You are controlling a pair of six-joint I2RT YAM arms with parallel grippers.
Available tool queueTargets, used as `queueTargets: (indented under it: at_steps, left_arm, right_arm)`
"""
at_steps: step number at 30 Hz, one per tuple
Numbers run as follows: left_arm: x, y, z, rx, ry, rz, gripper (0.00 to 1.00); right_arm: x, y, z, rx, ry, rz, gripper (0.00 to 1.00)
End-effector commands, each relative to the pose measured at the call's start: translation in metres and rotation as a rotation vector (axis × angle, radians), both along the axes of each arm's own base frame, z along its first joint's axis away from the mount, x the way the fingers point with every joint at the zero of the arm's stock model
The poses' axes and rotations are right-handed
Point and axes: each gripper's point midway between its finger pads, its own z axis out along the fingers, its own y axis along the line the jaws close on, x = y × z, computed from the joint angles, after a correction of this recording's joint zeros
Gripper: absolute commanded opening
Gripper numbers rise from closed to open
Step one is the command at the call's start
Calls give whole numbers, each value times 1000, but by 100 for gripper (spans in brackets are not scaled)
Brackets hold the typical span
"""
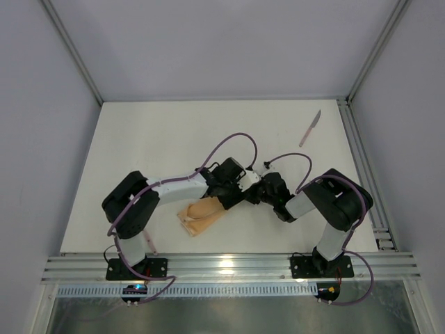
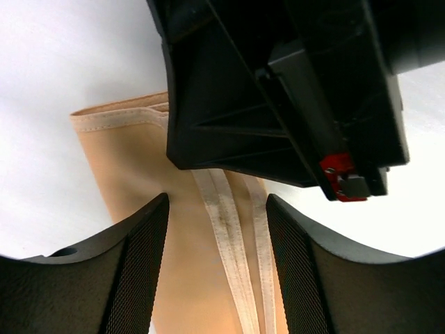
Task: Fold the napkin into a case and place the utensils inside
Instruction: Smooth out the smaller rectangle-folded napkin at the center of the board.
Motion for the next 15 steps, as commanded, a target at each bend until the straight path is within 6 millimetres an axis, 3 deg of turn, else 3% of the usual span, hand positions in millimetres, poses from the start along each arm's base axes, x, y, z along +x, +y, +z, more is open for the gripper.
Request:
queueTargets:
  at_steps: [1, 5, 6, 9, 12, 13, 15]
  left_arm:
    - [-1, -13, 28, -63, 1, -22, 61]
    - [-15, 4, 48, -53, -5, -67, 62]
    - [-24, 11, 66, -62, -18, -118, 62]
    - [-54, 32, 89, -51, 15, -235, 60]
    - [-99, 50, 83, -43, 169, -374, 54]
    - [-119, 69, 68, 16, 237, -428, 53]
    - [-142, 75, 56, 47, 287, -494, 48]
  right_arm:
    - [9, 2, 14, 23, -56, -27, 4]
    - [8, -1, 10, 2, -54, -28, 4]
    - [8, -1, 9, -2, -51, -27, 4]
    - [8, 0, 6, -10, -45, -20, 4]
    - [10, 2, 7, -11, -47, -14, 4]
    - [10, 3, 8, -10, -49, -11, 4]
    - [10, 3, 7, -17, -49, -8, 4]
